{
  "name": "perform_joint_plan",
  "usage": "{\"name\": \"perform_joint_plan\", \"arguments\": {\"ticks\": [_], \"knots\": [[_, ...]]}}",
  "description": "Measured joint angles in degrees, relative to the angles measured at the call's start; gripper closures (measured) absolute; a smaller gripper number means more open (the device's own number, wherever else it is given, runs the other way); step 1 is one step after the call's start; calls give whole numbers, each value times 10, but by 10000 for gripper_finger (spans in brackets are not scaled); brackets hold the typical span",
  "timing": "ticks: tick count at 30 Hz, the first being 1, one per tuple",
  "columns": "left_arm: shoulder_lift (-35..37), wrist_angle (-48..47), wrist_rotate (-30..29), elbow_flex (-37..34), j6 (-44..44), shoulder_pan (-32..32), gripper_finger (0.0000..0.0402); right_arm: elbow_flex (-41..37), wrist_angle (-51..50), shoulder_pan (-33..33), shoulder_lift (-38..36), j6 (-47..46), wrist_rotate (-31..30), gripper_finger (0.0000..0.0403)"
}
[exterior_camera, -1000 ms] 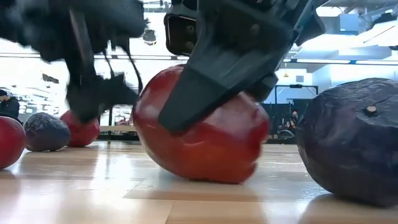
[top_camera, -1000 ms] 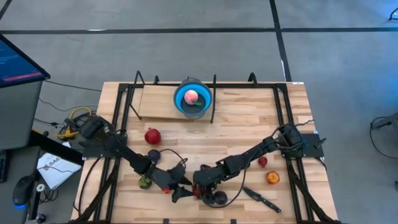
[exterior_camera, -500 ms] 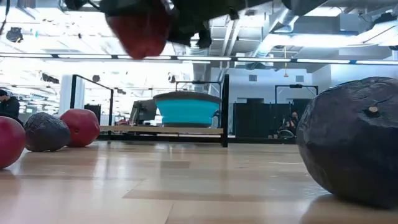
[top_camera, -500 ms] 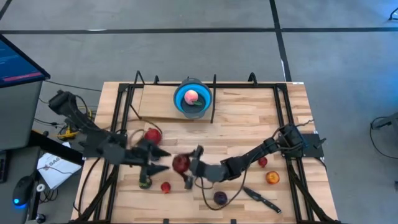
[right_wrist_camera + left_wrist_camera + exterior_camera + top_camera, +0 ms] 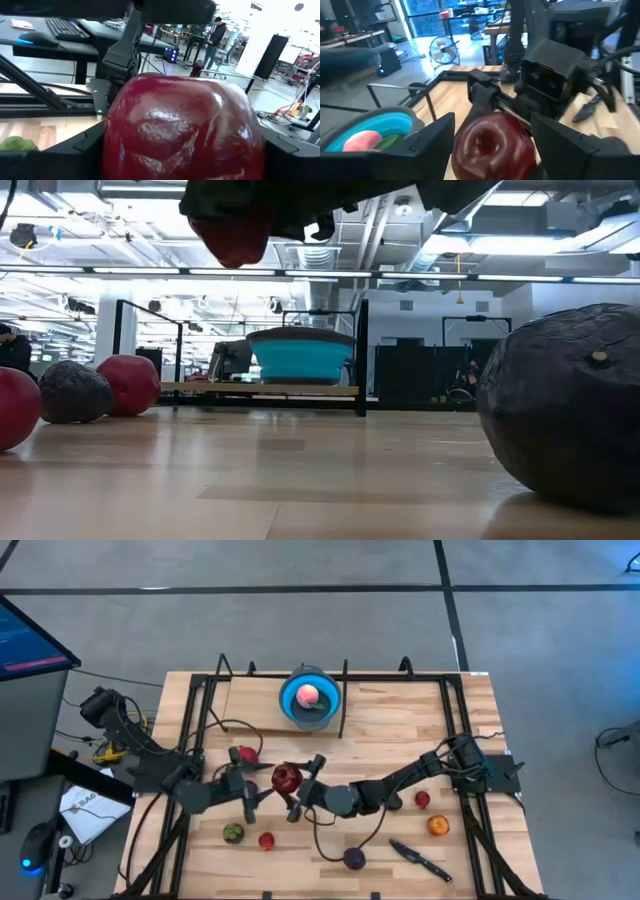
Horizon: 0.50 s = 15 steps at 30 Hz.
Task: Pick & Place Fruit
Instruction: Put the red apple into the blue strainer bowl on the shelf
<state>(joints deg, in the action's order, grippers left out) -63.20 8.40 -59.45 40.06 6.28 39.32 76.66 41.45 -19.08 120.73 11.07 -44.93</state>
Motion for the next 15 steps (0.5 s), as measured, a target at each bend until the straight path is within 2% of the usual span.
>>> {"name": "perform_joint_plan", "arguments": {"ticks": [5, 10, 12, 15], "knots": [[-8, -42, 85, 25, 50, -54, 122, 0, -13, 7, 0, 0, 0, 86], [2, -174, 234, 58, 170, -128, 66, 0, -39, 21, 0, -4, -26, 86], [2, -213, 255, 60, 207, -154, 53, 0, -46, 29, 0, 0, -37, 86], [2, -237, 254, 58, 237, -178, 46, -1, -55, 41, 2, 19, -37, 86]]}}
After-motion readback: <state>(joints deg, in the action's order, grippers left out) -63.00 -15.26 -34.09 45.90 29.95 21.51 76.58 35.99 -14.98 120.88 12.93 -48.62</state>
